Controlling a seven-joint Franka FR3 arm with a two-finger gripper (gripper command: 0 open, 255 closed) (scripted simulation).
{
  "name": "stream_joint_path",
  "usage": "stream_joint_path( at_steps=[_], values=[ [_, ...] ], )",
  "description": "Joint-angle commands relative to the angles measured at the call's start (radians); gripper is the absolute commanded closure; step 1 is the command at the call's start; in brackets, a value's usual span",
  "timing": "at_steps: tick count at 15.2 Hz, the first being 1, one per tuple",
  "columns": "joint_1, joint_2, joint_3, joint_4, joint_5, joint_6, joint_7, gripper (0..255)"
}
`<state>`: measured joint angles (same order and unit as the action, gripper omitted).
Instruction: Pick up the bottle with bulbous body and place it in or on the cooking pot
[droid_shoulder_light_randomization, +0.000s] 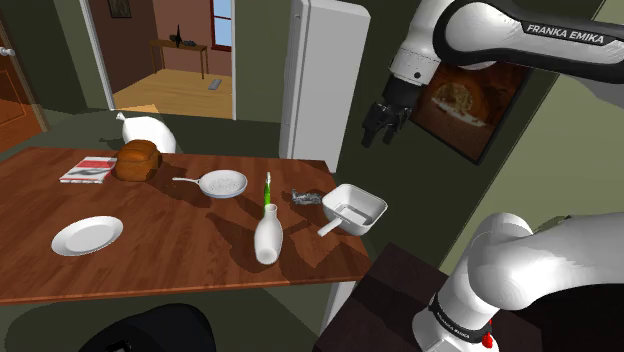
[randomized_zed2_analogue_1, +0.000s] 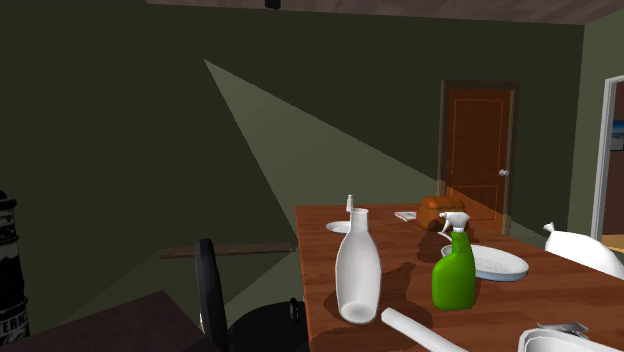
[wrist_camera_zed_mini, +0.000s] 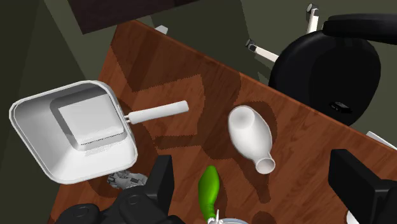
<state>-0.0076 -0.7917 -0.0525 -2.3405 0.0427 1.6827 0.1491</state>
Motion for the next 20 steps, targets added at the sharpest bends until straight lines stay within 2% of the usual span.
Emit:
stream_joint_path(
  at_steps=[1,11,20],
  values=[
    [0.000,0.000,0.000,0.000,0.000,0.000,0.000,0],
    [0.021,0.270,0.048,-0.064,0.012,0.316,0.034,0],
    [0.034,0.590,0.084,-0.003,0.003,0.559,0.072,0]
  ],
)
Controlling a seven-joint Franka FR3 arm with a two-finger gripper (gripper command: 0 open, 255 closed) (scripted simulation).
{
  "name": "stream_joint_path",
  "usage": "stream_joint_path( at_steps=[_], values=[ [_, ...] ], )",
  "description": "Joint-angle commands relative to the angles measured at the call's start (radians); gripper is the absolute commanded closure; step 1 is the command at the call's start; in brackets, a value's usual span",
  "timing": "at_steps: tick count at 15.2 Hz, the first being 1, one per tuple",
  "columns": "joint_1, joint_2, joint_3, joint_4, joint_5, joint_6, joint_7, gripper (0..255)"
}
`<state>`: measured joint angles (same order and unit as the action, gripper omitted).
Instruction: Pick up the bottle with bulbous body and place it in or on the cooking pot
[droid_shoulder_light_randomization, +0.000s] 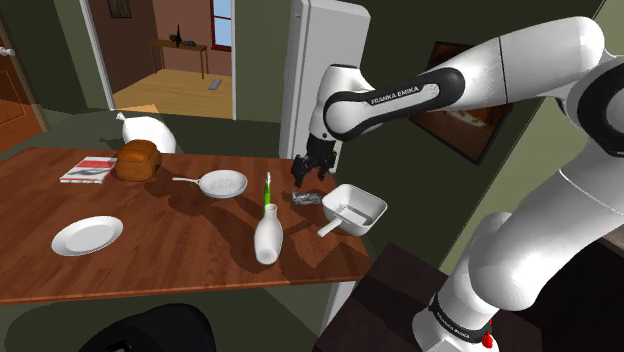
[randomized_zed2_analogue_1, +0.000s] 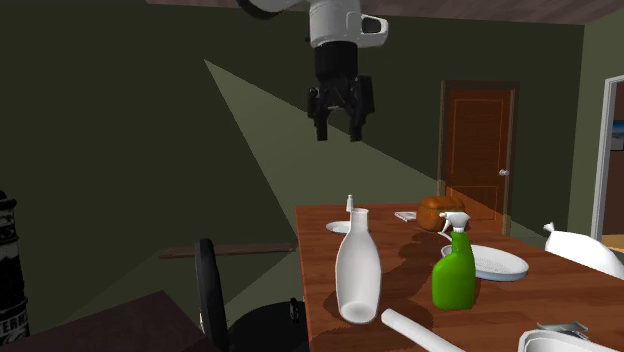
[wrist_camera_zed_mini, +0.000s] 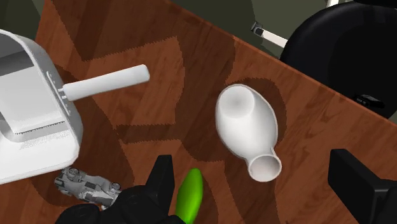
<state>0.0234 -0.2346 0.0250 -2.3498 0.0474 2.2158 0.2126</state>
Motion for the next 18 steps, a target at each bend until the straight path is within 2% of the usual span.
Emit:
stream_joint_path(
  at_steps=[1,7,13,18],
  values=[
    [0.004,0.071,0.010,0.020,-0.005,0.048,0.014,0],
    [0.013,0.303,0.024,0.128,-0.032,0.160,0.050,0],
    [0.029,0.538,0.024,0.280,-0.068,0.230,0.087,0],
    [0.032,0.583,0.022,0.281,-0.071,0.273,0.090,0]
  ],
)
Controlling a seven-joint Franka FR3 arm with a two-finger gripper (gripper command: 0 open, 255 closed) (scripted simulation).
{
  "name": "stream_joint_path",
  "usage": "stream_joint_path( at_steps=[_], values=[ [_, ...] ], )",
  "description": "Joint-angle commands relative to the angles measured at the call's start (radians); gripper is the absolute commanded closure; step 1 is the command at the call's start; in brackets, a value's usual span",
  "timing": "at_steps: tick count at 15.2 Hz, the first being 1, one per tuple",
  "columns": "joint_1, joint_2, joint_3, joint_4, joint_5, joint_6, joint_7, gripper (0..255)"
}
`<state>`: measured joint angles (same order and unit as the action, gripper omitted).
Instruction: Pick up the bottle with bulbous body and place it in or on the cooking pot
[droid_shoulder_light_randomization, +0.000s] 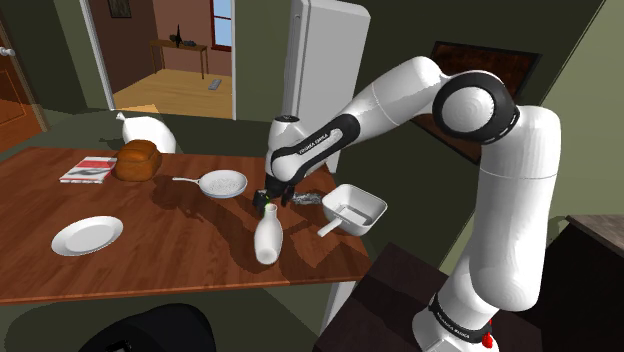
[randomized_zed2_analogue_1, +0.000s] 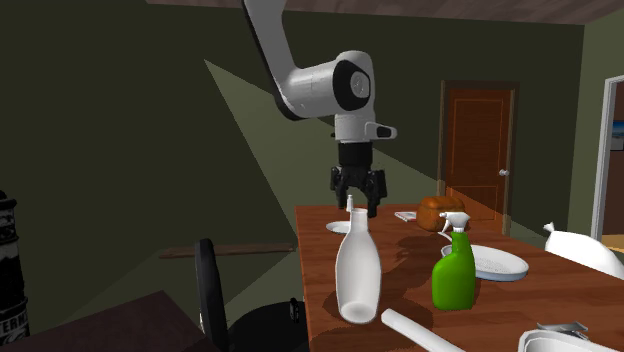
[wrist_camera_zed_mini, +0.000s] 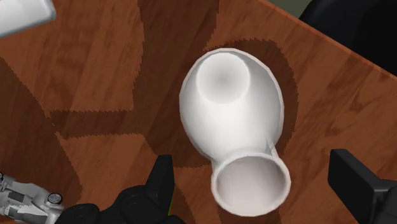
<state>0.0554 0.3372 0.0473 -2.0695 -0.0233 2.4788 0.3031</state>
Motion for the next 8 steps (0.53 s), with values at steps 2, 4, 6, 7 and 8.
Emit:
stream_joint_path(
  at_steps=[2,4,6,7,8],
  values=[
    [0.000,0.032,-0.001,0.001,-0.002,0.031,0.001,0],
    [0.001,0.049,-0.002,0.002,-0.004,0.047,0.001,0],
    [0.001,0.049,-0.002,0.002,-0.004,0.047,0.001,0],
    [0.001,0.049,-0.002,0.002,-0.004,0.047,0.001,0],
    [0.001,0.049,-0.002,0.002,-0.004,0.047,0.001,0]
  ],
)
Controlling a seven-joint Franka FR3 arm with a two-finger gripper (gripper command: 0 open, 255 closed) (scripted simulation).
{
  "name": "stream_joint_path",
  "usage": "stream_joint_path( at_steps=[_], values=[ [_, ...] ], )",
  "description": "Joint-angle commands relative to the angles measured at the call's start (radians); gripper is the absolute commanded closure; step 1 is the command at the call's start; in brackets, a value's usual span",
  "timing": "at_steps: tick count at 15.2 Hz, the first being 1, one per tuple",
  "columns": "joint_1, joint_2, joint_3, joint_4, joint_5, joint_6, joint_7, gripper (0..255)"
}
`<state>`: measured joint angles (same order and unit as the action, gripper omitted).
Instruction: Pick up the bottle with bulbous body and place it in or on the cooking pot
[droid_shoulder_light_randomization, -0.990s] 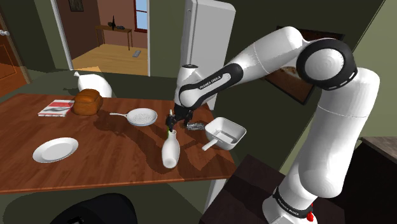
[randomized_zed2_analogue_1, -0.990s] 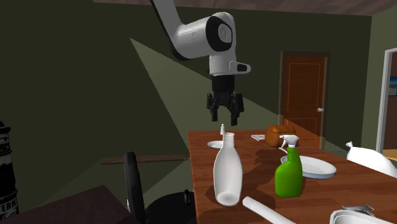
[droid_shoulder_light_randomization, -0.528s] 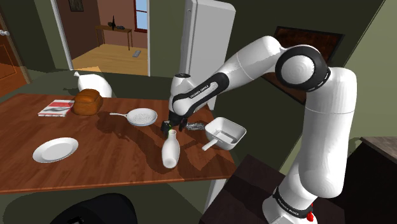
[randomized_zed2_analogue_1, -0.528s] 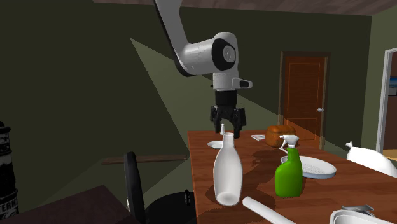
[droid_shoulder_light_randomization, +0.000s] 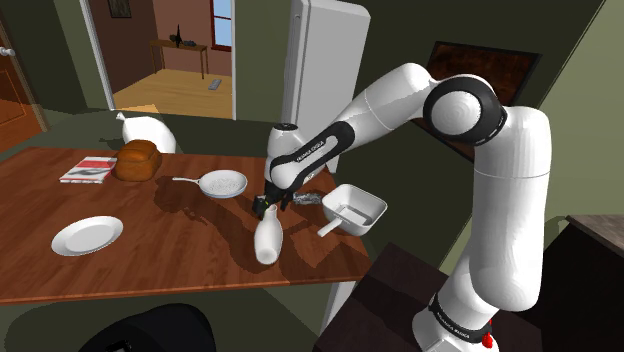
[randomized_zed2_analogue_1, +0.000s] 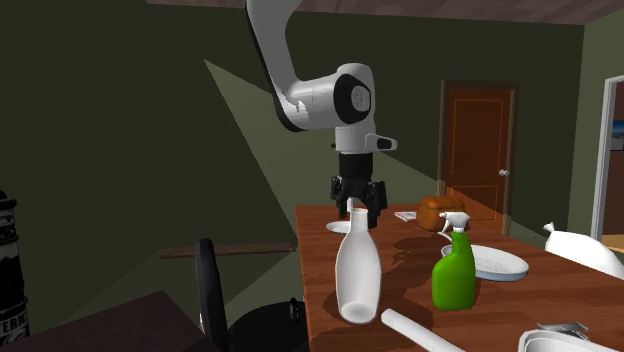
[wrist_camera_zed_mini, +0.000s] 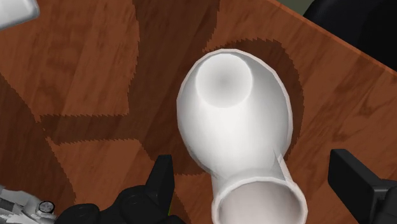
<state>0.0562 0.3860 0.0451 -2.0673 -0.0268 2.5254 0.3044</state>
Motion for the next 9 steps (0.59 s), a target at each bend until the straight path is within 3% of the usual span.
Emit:
stream_joint_path(
  at_steps=[1,3,4,9],
  values=[
    [0.000,0.000,0.000,0.000,0.000,0.000,0.000,0],
    [0.000,0.000,0.000,0.000,0.000,0.000,0.000,0],
    [0.000,0.000,0.000,0.000,0.000,0.000,0.000,255],
    [0.000,0.000,0.000,0.000,0.000,0.000,0.000,255]
  ],
)
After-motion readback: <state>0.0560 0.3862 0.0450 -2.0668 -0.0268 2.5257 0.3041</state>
